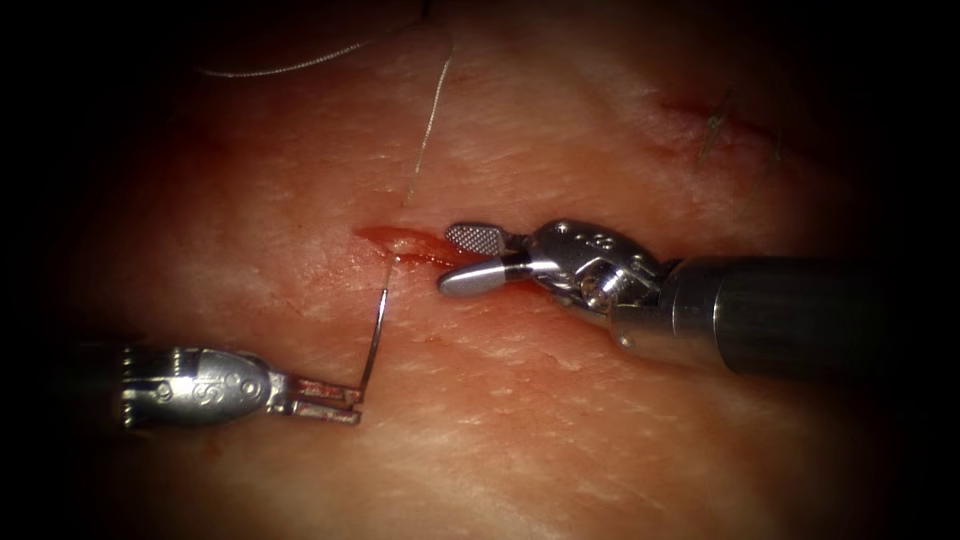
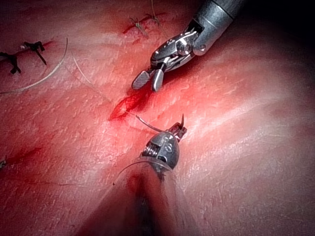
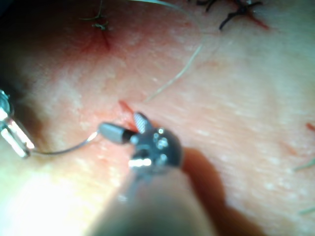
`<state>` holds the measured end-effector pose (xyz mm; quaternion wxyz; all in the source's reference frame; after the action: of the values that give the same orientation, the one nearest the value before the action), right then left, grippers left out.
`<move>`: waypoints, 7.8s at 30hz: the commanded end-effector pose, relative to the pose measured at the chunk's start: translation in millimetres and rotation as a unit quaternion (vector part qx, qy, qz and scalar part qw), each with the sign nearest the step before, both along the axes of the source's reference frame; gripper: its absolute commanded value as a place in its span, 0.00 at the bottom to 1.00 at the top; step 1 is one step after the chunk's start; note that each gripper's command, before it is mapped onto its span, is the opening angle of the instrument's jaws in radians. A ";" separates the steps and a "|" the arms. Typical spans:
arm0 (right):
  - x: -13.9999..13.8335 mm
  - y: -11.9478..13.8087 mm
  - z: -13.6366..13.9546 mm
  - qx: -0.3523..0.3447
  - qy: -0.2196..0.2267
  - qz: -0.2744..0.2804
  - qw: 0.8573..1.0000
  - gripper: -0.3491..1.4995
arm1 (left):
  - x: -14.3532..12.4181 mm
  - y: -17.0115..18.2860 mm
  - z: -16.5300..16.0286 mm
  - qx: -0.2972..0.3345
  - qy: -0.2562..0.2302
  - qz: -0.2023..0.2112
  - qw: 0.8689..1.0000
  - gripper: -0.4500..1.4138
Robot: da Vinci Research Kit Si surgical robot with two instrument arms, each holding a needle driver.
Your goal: Wound Closure
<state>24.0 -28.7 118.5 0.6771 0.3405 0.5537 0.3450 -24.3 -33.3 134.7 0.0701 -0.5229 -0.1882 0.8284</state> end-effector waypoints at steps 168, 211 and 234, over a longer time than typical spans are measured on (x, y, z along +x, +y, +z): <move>3.3 0.8 -2.5 -0.039 0.039 0.023 0.998 0.00 | -1.0 6.0 6.1 0.036 0.072 -0.030 0.996 0.00; 0.7 0.9 -3.0 -0.225 0.062 0.003 0.972 0.00 | -2.2 12.5 19.9 0.036 0.154 0.017 0.987 0.00; 1.0 1.2 -3.1 -0.249 0.076 -0.001 0.966 0.00 | -3.9 13.2 21.4 0.206 0.215 0.207 0.932 0.00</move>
<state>24.3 -27.3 114.9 0.6973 0.1869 0.6712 0.1684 -27.7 -20.1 155.6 0.0405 -0.2516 -0.4472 0.8574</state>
